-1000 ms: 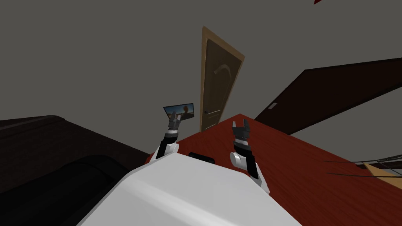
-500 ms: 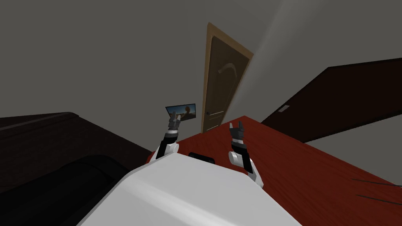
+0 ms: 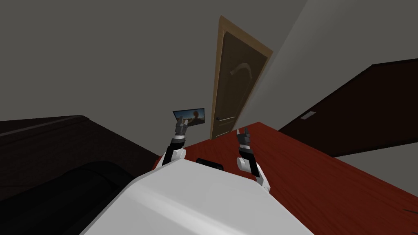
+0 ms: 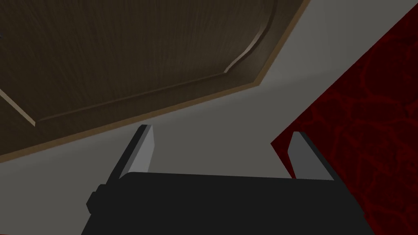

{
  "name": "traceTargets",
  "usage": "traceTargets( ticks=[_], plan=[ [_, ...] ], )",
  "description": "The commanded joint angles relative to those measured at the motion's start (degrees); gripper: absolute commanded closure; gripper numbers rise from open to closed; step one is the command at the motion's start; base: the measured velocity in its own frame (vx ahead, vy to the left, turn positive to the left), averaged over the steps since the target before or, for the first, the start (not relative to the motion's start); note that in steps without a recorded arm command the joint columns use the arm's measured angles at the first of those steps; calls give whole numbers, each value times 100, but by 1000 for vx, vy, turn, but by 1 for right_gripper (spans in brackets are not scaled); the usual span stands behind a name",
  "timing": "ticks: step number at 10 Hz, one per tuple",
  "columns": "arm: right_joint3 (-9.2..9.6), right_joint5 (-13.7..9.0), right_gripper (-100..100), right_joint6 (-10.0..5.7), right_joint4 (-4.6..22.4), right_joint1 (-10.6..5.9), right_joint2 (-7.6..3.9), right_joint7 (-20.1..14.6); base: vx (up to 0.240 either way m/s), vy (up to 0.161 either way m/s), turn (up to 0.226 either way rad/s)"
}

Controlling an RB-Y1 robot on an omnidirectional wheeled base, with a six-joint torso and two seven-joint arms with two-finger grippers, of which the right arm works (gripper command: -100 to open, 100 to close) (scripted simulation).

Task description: Pull the door open

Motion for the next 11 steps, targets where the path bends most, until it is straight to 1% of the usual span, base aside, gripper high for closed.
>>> traceTargets(
  ticks=[1, 3, 4, 5, 6, 7, 8, 10, 11],
  plan=[
    [27, 7, -100, -83, 286, -95, -61, -19, 43, -10, 117],
    [74, 19, -100, -181, 645, -239, -167, -52, 79, -23, 184],
    [74, 19, -100, -181, 739, -239, -167, -52, 69, -31, 35],
    [98, 25, -100, -231, 956, -312, -221, -68, 59, -33, 100],
    [122, 31, -100, -281, 1100, -386, -275, -85, 61, -39, 189],
    [122, 31, -100, -281, 1191, -386, -275, -85, 55, -27, 65],
    [147, 37, -100, -331, 1417, -459, -329, -102, 68, -17, 96],
    [195, 48, -100, -431, 1848, -606, -437, -136, 80, -27, 182],
    [195, 48, -100, -431, 1870, -606, -437, -136, 60, -39, 67]
  ],
)
